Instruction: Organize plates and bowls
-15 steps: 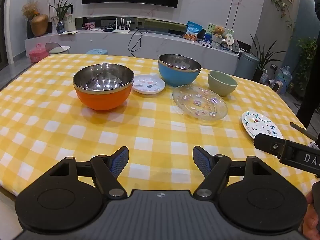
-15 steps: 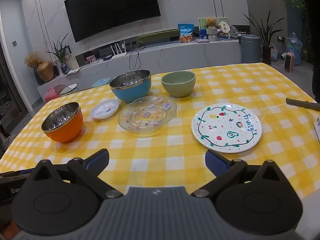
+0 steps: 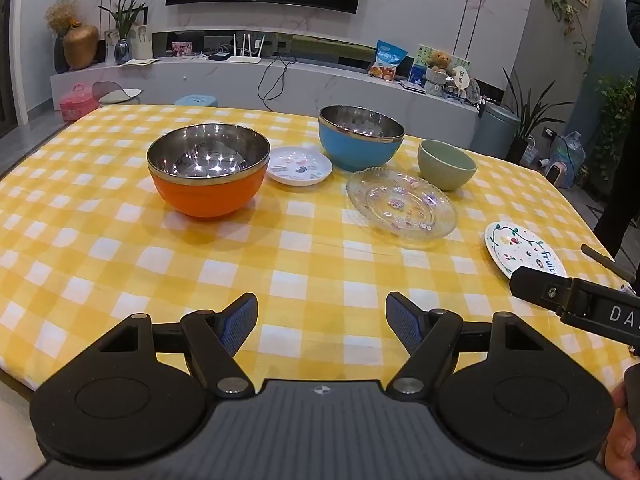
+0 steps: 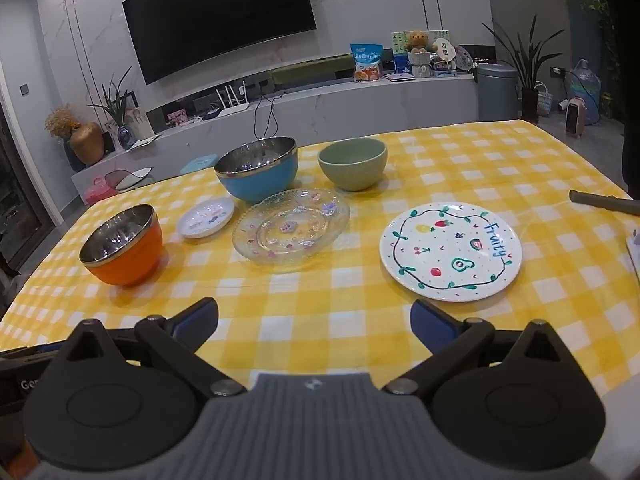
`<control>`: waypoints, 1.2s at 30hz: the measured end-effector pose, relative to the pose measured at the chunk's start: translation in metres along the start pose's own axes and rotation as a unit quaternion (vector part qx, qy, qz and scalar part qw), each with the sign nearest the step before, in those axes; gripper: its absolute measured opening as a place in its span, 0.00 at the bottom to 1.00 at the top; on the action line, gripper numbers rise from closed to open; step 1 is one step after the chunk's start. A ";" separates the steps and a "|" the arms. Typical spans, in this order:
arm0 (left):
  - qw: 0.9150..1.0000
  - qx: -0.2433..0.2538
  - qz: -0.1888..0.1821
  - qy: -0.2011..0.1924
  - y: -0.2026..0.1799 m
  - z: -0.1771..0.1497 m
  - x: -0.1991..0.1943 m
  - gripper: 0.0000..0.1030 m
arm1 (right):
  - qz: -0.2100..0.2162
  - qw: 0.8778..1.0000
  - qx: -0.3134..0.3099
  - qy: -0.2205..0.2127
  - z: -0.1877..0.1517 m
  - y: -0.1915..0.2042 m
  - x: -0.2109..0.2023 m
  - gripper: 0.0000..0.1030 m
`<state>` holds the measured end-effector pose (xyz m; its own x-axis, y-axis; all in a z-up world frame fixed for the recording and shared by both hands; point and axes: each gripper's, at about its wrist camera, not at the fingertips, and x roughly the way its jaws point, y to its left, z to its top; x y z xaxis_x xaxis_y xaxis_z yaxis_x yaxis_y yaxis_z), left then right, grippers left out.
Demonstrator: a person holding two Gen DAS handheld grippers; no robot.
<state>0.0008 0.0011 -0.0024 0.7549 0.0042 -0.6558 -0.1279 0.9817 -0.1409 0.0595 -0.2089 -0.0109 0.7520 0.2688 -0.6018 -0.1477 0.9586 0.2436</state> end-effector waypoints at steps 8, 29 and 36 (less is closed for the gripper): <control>1.000 0.000 0.000 0.000 0.000 0.000 0.000 0.83 | 0.000 1.000 0.001 0.001 0.000 -0.001 0.001 0.97; 1.000 -0.001 0.001 0.001 -0.001 0.000 0.000 0.83 | -0.003 1.000 0.003 0.003 -0.002 -0.002 0.005 0.97; 1.000 -0.001 0.001 0.002 -0.001 0.000 0.000 0.83 | -0.003 1.000 0.002 0.004 -0.001 -0.001 0.004 0.97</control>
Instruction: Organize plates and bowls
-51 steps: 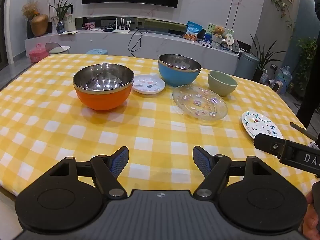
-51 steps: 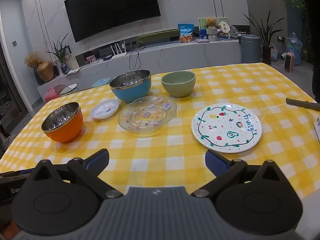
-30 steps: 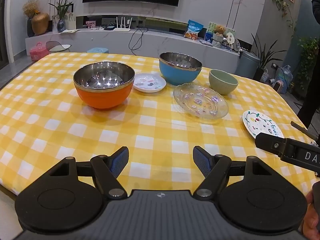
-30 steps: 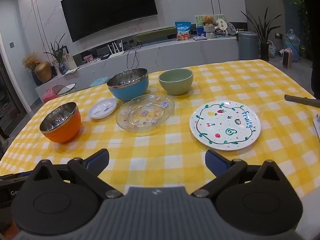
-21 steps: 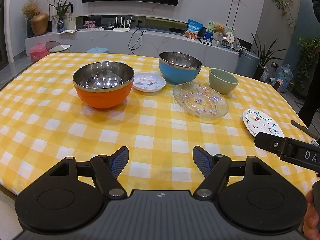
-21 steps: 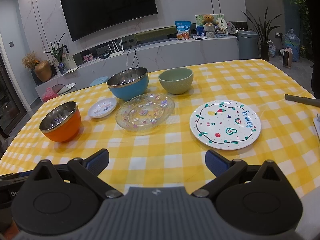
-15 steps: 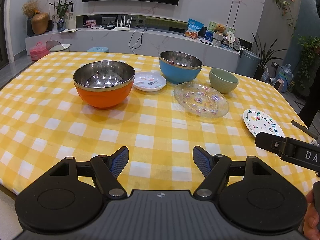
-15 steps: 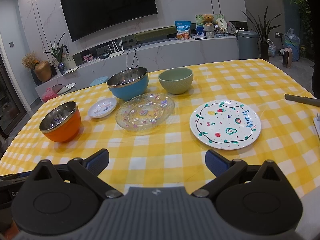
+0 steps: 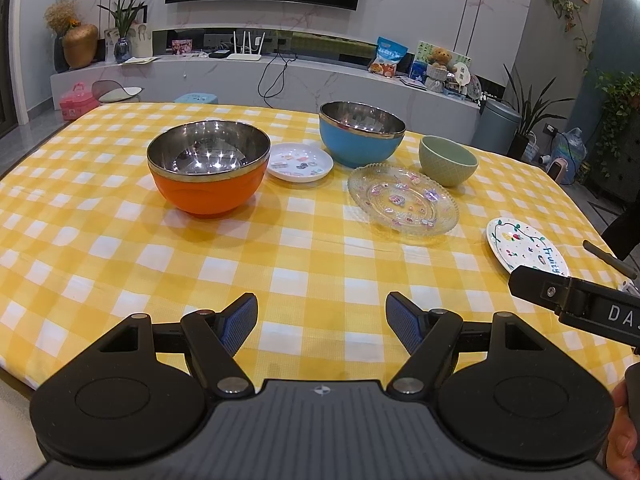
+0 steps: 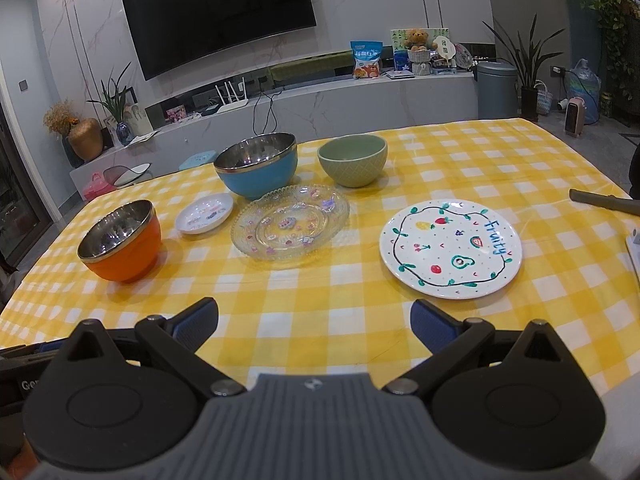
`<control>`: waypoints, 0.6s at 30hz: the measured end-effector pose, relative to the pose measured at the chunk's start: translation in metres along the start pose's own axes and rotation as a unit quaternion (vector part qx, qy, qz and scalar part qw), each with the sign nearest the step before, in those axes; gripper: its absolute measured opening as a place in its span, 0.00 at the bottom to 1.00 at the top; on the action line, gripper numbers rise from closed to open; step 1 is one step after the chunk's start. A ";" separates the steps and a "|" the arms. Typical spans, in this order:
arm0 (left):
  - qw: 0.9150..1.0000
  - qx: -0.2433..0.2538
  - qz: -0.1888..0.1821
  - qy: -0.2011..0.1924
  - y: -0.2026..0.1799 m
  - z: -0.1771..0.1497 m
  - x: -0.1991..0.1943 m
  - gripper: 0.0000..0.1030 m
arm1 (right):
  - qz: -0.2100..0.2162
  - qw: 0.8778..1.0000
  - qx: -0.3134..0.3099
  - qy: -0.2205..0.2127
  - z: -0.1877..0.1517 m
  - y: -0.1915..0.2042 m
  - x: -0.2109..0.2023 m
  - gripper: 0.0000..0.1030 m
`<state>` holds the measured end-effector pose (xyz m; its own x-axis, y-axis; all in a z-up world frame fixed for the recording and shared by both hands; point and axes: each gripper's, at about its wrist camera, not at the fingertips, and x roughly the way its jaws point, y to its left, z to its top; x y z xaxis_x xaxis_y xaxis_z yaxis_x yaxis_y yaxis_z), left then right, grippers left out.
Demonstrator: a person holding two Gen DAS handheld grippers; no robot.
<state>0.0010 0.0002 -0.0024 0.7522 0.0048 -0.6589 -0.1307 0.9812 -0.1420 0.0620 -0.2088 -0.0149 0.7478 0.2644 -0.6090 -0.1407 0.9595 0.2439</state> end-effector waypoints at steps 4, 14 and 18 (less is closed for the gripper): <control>1.000 0.001 0.000 0.000 0.000 0.000 0.000 0.83 | 0.000 1.000 0.000 0.000 -0.001 -0.001 0.001 0.97; 1.000 0.000 0.000 0.001 0.000 0.000 0.001 0.83 | -0.001 1.000 -0.002 0.001 -0.003 0.000 0.002 0.97; 1.000 0.000 0.000 0.001 0.000 0.000 0.000 0.83 | -0.001 1.000 -0.002 0.002 -0.004 0.001 0.003 0.97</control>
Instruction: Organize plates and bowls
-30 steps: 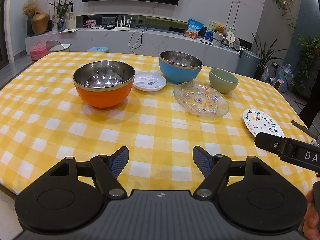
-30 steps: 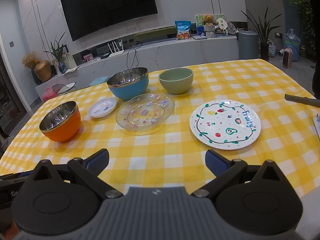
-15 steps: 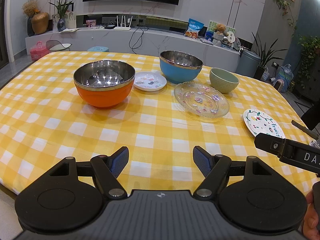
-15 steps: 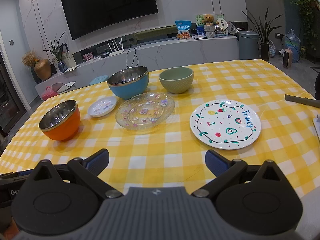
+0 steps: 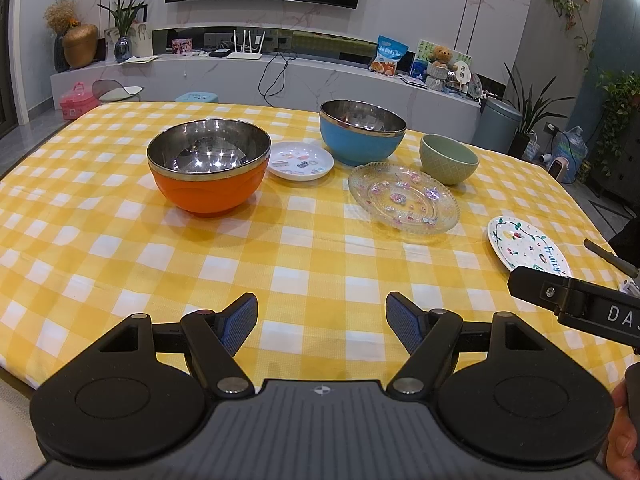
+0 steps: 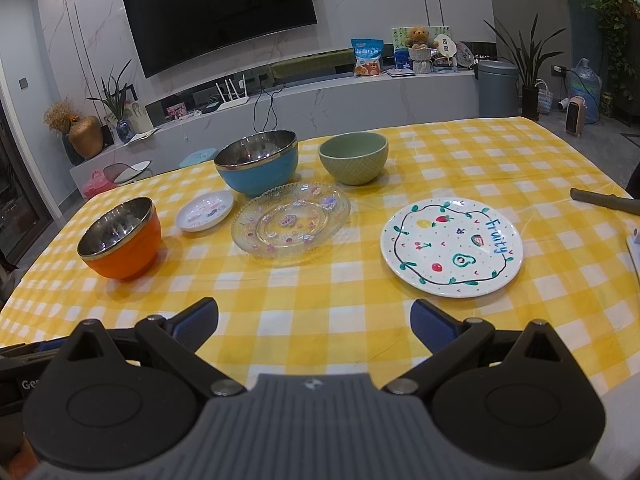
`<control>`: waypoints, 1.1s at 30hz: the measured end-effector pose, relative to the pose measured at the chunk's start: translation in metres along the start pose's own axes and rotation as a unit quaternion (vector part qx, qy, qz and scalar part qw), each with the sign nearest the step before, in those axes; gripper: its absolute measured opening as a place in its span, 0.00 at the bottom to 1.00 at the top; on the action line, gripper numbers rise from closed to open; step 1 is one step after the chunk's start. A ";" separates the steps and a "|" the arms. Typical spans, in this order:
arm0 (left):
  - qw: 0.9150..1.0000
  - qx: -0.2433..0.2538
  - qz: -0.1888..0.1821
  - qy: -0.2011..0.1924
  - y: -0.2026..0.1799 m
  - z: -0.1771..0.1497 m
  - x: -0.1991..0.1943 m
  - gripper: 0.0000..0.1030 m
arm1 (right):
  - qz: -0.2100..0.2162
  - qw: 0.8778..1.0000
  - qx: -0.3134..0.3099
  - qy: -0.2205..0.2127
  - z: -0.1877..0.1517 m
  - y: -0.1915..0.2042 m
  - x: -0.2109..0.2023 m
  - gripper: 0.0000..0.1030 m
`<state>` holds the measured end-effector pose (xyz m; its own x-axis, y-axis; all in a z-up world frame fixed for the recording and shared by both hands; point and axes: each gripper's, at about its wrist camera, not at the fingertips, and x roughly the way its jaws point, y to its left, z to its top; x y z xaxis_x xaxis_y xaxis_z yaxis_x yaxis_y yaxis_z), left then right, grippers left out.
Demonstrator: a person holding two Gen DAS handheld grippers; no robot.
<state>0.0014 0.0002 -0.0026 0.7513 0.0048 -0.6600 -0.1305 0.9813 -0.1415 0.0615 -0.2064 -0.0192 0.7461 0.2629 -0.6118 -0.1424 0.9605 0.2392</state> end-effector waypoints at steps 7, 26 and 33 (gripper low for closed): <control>1.000 0.000 0.000 0.000 0.000 0.000 0.000 0.83 | 0.001 1.000 -0.001 -0.001 0.000 0.000 0.000 0.97; 1.000 0.000 0.001 0.001 0.000 0.000 0.001 0.83 | -0.001 1.000 -0.003 0.002 -0.001 0.000 0.001 0.97; 1.000 -0.011 -0.010 0.005 0.001 0.001 0.004 0.83 | 0.000 1.000 0.014 -0.004 0.005 -0.004 -0.004 0.97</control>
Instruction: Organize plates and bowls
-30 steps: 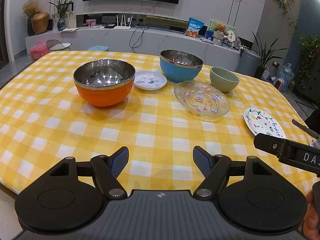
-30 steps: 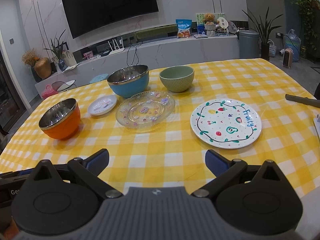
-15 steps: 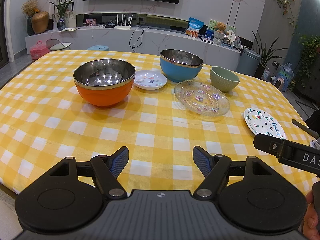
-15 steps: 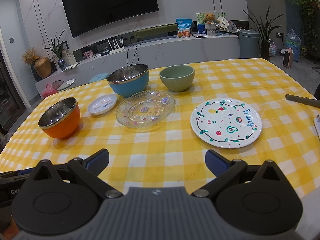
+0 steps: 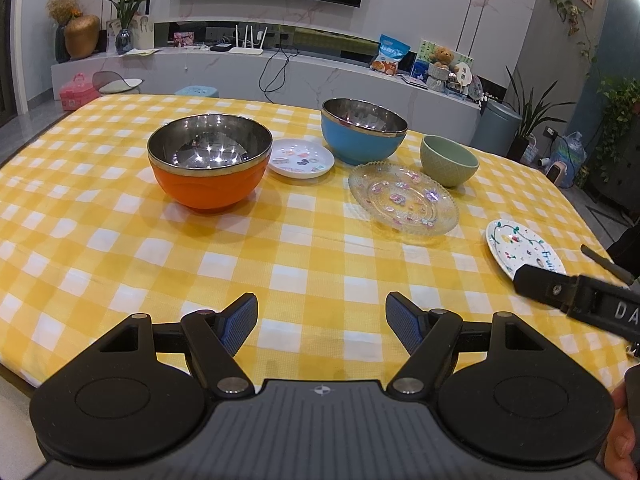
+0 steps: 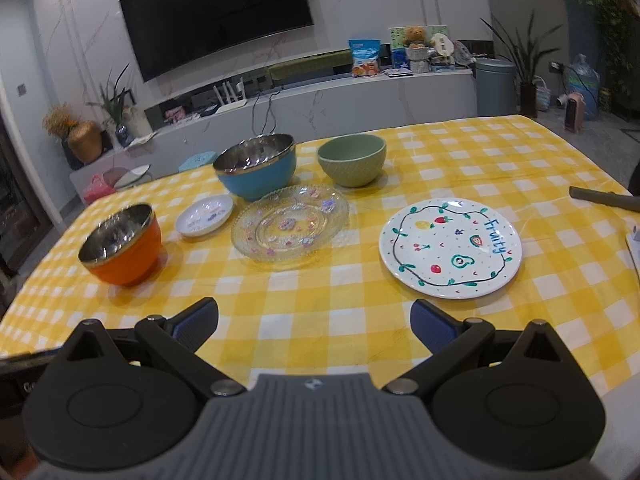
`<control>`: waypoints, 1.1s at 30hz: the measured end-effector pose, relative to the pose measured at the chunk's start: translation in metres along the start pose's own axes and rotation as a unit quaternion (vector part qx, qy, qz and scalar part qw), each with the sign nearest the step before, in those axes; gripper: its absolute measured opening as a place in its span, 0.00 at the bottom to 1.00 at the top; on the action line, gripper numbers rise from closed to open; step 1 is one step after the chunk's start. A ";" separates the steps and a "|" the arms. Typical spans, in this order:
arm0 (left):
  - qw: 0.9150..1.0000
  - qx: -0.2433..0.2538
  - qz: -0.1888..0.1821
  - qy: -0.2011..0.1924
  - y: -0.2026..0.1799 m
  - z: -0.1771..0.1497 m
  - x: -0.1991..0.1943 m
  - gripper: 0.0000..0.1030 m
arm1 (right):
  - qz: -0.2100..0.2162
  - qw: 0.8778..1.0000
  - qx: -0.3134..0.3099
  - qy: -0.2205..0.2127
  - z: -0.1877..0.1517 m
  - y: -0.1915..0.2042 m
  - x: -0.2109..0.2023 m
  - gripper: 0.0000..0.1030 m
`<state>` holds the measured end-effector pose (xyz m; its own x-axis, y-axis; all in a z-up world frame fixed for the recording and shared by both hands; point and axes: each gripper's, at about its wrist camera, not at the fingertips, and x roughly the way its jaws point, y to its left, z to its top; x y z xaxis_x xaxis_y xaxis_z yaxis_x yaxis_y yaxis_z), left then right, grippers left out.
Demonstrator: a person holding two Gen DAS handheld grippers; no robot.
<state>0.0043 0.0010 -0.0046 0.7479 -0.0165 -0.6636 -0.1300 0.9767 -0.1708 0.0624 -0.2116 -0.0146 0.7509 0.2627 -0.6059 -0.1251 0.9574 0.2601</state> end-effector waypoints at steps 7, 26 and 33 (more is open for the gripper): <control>1.000 0.018 -0.015 0.003 -0.013 0.007 -0.002 0.75 | 0.043 0.997 0.062 -0.011 0.024 -0.024 0.000 0.97; 0.992 0.033 -0.108 0.055 -0.112 0.051 0.086 0.53 | -0.083 0.983 0.158 0.035 0.084 -0.159 0.076 0.73; 0.985 0.002 -0.144 0.092 -0.139 0.058 0.130 0.53 | -0.107 0.977 0.177 0.055 0.077 -0.168 0.093 0.57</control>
<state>0.1571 -0.1247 -0.0251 0.6220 -0.3313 -0.7094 0.0730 0.9266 -0.3688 0.2032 -0.3572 -0.0567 0.6583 0.0906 -0.7472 0.2739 0.8958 0.3499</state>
